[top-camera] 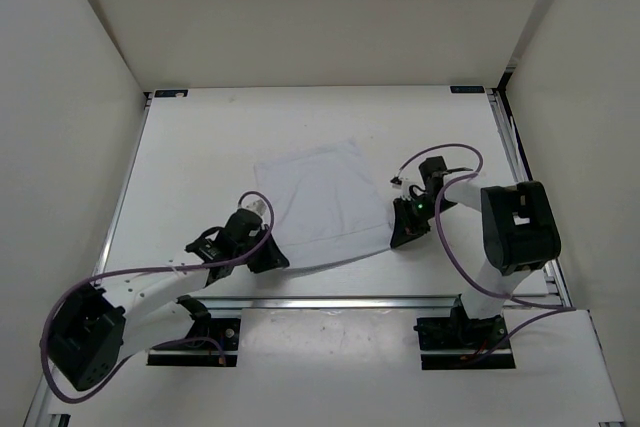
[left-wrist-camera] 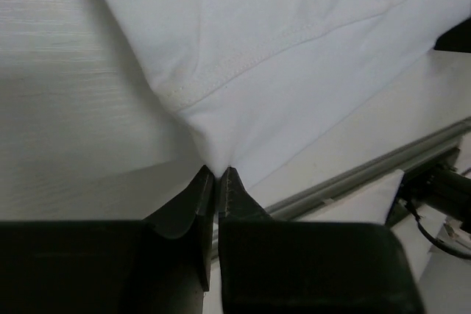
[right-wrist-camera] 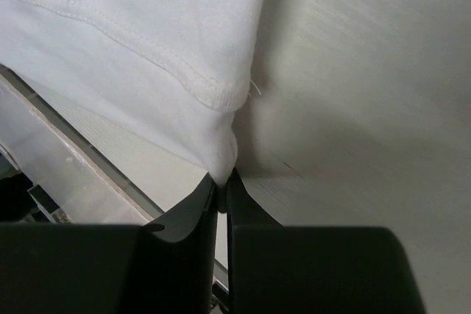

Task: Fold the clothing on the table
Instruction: Fold the skirt

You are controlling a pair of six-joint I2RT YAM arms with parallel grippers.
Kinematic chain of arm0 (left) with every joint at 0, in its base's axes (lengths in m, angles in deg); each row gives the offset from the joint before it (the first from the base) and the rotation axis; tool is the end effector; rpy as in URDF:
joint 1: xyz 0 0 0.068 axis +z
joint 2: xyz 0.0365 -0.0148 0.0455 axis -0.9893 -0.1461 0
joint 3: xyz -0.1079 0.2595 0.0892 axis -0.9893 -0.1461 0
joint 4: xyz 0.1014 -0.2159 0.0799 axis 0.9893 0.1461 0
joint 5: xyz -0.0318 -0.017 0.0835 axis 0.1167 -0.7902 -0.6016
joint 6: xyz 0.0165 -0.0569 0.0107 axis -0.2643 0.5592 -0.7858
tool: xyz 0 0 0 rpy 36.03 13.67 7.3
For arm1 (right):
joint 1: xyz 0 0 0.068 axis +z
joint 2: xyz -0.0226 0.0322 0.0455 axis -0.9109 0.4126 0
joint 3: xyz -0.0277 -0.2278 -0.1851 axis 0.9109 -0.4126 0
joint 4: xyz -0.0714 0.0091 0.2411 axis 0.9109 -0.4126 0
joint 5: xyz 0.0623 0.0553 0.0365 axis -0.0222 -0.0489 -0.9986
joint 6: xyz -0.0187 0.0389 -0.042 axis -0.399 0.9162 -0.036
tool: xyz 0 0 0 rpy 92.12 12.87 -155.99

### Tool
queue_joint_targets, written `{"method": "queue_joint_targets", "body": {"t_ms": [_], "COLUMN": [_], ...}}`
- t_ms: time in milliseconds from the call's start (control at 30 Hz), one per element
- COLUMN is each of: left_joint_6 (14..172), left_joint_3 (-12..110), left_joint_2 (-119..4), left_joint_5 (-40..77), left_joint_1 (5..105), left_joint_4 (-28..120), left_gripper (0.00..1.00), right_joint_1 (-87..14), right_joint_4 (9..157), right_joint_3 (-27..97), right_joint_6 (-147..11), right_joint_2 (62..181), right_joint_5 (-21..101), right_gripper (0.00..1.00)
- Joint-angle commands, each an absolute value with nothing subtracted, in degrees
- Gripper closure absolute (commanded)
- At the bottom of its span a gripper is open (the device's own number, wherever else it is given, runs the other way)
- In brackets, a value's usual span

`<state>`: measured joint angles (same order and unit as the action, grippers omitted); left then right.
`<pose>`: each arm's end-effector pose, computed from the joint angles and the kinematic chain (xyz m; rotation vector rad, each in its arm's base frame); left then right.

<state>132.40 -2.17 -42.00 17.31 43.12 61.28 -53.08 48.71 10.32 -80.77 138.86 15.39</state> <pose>0.1288 -0.1093 0.1666 -0.2456 2.6497 -0.7537 0.2669 0.0839 0.1525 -0.5229 2.8841 0.8623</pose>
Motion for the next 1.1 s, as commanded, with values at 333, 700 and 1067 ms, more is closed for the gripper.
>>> {"method": "queue_joint_targets", "body": {"t_ms": [333,700,1067], "left_joint_6": [126.59,126.57,133.23], "left_joint_3": [8.23,13.69,11.58], "left_joint_2": [-33.39,-24.86,-27.05], "left_joint_5": [28.97,41.28,46.83], "left_joint_1": [44.05,50.47,69.02], "left_joint_4": [76.28,79.90,68.84], "left_gripper": [1.00,1.00,0.99], "right_joint_1": [-55.79,-49.11,-52.01], "right_joint_4": [32.66,27.48,26.79], "right_joint_3": [15.63,27.30,46.63], "right_joint_6": [-98.92,-95.50,-95.05], "right_joint_2": [124.35,114.28,135.10], "right_joint_5": [8.48,9.29,5.15], "right_gripper": [1.00,0.99,1.00]}}
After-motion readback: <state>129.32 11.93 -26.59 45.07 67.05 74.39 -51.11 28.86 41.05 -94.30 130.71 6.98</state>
